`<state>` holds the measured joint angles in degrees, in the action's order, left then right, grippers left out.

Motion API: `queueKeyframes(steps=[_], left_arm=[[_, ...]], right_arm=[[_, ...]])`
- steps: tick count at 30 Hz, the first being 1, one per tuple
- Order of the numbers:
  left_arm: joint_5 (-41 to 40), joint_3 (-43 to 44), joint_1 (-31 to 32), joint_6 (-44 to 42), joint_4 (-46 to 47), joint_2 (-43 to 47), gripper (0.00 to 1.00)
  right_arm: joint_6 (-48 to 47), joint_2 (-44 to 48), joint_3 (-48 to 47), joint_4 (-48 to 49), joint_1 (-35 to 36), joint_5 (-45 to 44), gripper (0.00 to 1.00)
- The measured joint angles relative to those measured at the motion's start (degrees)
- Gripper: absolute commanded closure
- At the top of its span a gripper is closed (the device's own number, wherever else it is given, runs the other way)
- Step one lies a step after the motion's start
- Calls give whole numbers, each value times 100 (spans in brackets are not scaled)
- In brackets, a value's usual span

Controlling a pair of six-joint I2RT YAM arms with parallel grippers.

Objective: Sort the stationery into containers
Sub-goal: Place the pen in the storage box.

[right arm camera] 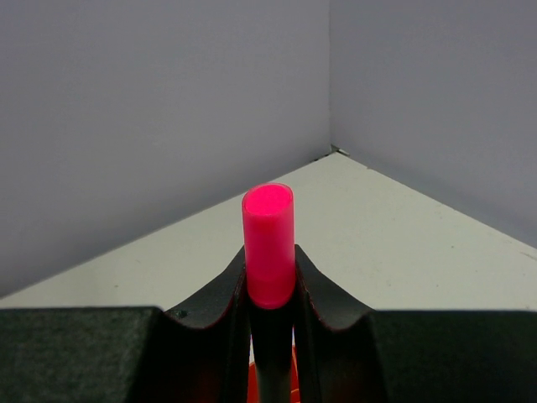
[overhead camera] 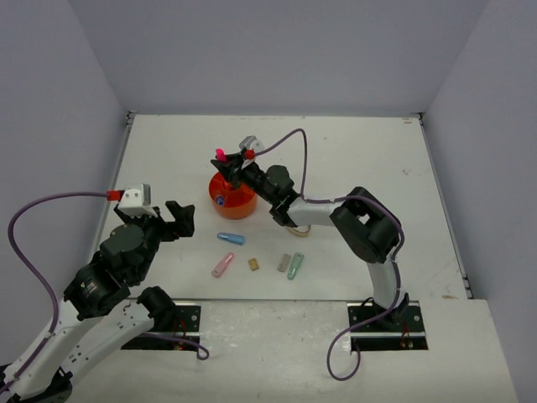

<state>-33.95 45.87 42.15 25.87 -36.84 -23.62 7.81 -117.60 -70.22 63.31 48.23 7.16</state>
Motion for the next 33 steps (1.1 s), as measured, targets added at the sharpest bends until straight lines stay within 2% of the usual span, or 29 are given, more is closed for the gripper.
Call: queueKeyframes(steps=[13, 24, 33], left_arm=[[79, -66, 0, -13, 77, 0, 0], [83, -68, 0, -15, 79, 0, 0], [90, -68, 0, -15, 79, 2, 0]], right_arm=[[527, -496, -22, 709, -20, -354, 96], [874, -538, -20, 949, -32, -522, 96], [1268, -538, -15, 972, -138, -772, 87]])
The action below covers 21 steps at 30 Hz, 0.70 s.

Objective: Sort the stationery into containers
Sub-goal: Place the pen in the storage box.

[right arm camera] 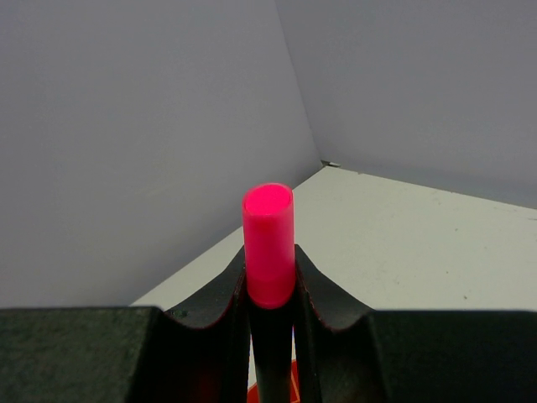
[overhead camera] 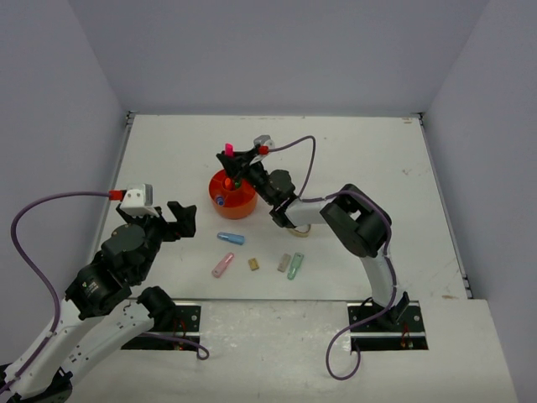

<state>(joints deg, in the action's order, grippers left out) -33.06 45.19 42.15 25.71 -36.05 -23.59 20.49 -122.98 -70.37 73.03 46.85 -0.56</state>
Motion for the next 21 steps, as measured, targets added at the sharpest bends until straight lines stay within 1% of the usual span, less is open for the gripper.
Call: queueKeyframes(steps=[6, 13, 15, 16, 21], left_arm=[[9, 0, 0, 0, 0, 12, 0], [9, 0, 0, 0, 7, 44, 0], [9, 0, 0, 0, 7, 44, 0], [7, 0, 0, 0, 7, 45, 0], [7, 0, 0, 0, 12, 68, 0]], right_arm=[[165, 0, 0, 5, -82, 1, 81], [168, -2, 0, 5, -101, 140, 79], [170, -2, 0, 5, -101, 157, 75], [174, -2, 0, 5, -102, 157, 74], [182, -2, 0, 15, -105, 157, 73]])
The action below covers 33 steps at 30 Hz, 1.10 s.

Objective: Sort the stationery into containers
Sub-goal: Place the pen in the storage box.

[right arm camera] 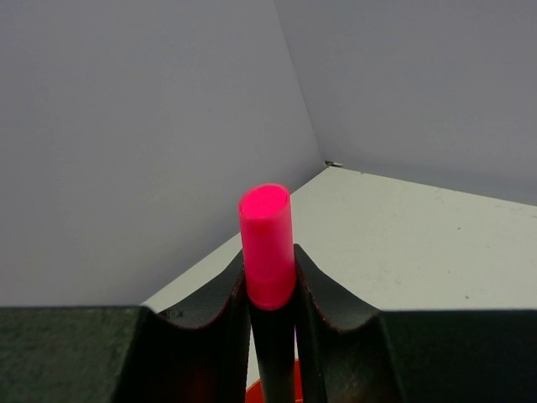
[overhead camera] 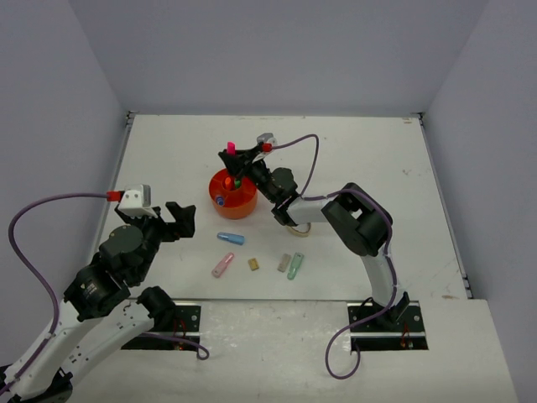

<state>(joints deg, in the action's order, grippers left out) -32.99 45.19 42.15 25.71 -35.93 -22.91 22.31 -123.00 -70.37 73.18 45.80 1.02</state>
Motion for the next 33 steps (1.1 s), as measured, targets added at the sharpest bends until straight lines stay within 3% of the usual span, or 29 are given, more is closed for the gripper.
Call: queueKeyframes(steps=[2, 5, 10, 12, 15, 18, 23, 28, 33], left_arm=[[2, 0, 0, 0, 8, 6, 0], [0, 0, 0, -2, 16, 6, 0], [0, 0, 0, -2, 25, 6, 0], [0, 0, 0, -2, 27, 6, 0], [-2, 0, 0, -2, 27, 6, 0], [-2, 0, 0, -2, 27, 8, 0], [-4, 0, 0, -2, 29, 35, 0], [-44, 0, 0, -1, 28, 34, 0], [-230, 0, 0, 20, 23, -46, 0]], right_arm=[[12, 0, 0, 12, 0, -2, 66], [38, 0, 0, 25, -2, -4, 63], [64, 0, 0, 62, -3, -4, 63], [66, 0, 0, 71, -3, -4, 70], [87, 0, 2, 78, -3, -4, 70], [108, 0, 23, 103, -10, -4, 60], [129, -2, 44, 105, -21, -3, 58], [-61, 66, 47, -126, -33, 321, 48], [-385, 1241, 479, -1107, -33, 481, 26]])
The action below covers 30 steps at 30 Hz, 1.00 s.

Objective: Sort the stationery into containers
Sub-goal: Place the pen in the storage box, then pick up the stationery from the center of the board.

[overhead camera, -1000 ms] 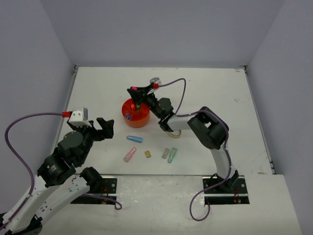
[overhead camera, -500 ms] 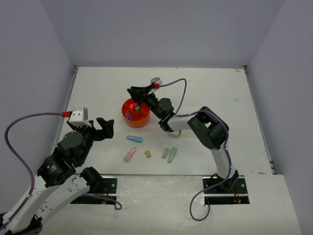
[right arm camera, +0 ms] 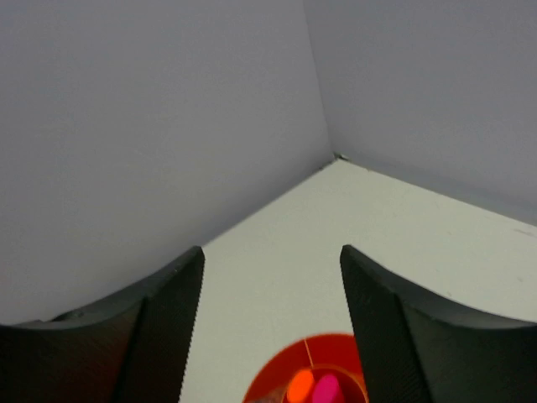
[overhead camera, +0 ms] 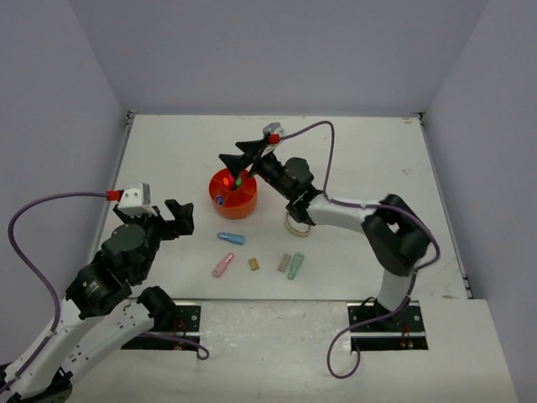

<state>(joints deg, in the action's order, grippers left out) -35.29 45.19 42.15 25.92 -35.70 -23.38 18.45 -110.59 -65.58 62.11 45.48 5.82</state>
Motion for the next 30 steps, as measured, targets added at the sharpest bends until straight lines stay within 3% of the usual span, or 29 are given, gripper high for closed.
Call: queueKeyframes(steps=[2, 3, 10, 11, 13, 15, 18, 23, 30], left_arm=[[-97, 0, 0, 9, -3, -68, 0], [-136, 0, 0, 20, -8, -104, 0], [-370, 0, -2, 132, -129, -316, 0], [-386, 0, -2, 146, -148, -325, 0], [-398, 0, -2, 157, -176, -340, 0], [-394, 0, -2, 157, -181, -352, 0], [-384, 0, -2, 155, -184, -356, 0], [-317, 0, -2, 153, -181, -354, 0], [-225, 0, -2, 152, -174, -350, 0]], right_arm=[[-69, 912, 175, -892, 0, -88, 3], [-66, 1389, 180, -1382, 0, -206, 1], [150, 3410, -485, -4980, -62, -1720, 2], [229, 3530, -401, -5379, -122, -1919, 4], [444, 3691, -95, -6201, -396, -2134, 19], [620, 3644, 236, -6945, -760, -2188, 34], [754, 3244, 547, -7865, -1177, -2168, 44], [764, 2275, 557, -8731, -1276, -1991, 46], [740, 1396, 445, -9103, -1277, -1596, 53]])
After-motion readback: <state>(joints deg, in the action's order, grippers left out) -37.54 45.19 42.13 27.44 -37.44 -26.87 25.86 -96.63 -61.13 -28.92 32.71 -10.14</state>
